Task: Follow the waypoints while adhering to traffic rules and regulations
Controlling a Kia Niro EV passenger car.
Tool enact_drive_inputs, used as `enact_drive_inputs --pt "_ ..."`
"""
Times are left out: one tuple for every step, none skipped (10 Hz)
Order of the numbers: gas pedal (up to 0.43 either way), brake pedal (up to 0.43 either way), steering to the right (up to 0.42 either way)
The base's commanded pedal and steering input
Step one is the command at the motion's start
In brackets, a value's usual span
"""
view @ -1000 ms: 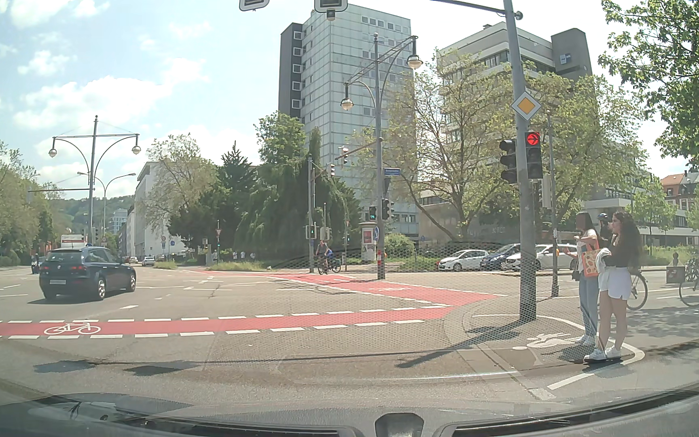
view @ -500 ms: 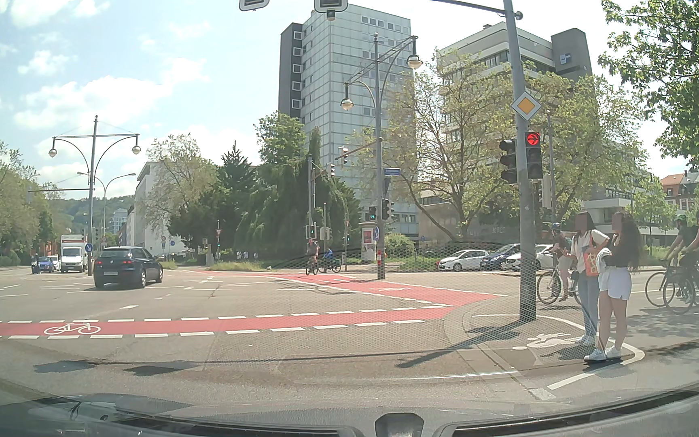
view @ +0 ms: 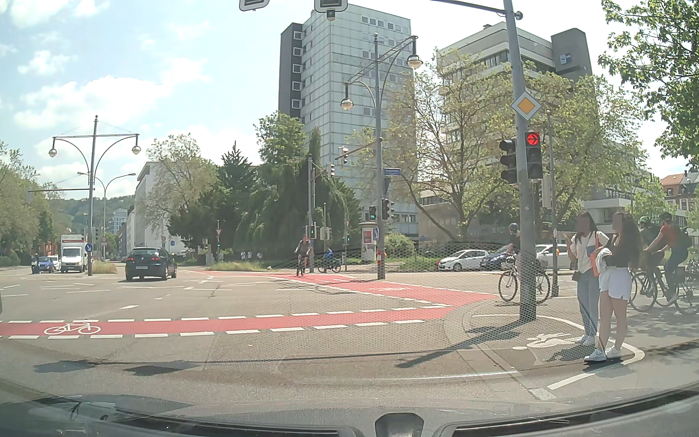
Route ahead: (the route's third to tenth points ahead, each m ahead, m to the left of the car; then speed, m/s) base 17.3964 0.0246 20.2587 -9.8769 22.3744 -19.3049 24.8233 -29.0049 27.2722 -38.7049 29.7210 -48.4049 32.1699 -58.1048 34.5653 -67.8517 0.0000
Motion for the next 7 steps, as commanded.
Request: enact_drive_inputs --pt "0.0 0.262 -0.089" --pt "0.0 0.262 -0.089" --pt "0.0 0.262 -0.089" --pt "0.0 0.262 -0.089" --pt "0.0 0.268 -0.089" --pt "0.0 0.262 -0.089" --pt "0.0 0.262 -0.089"
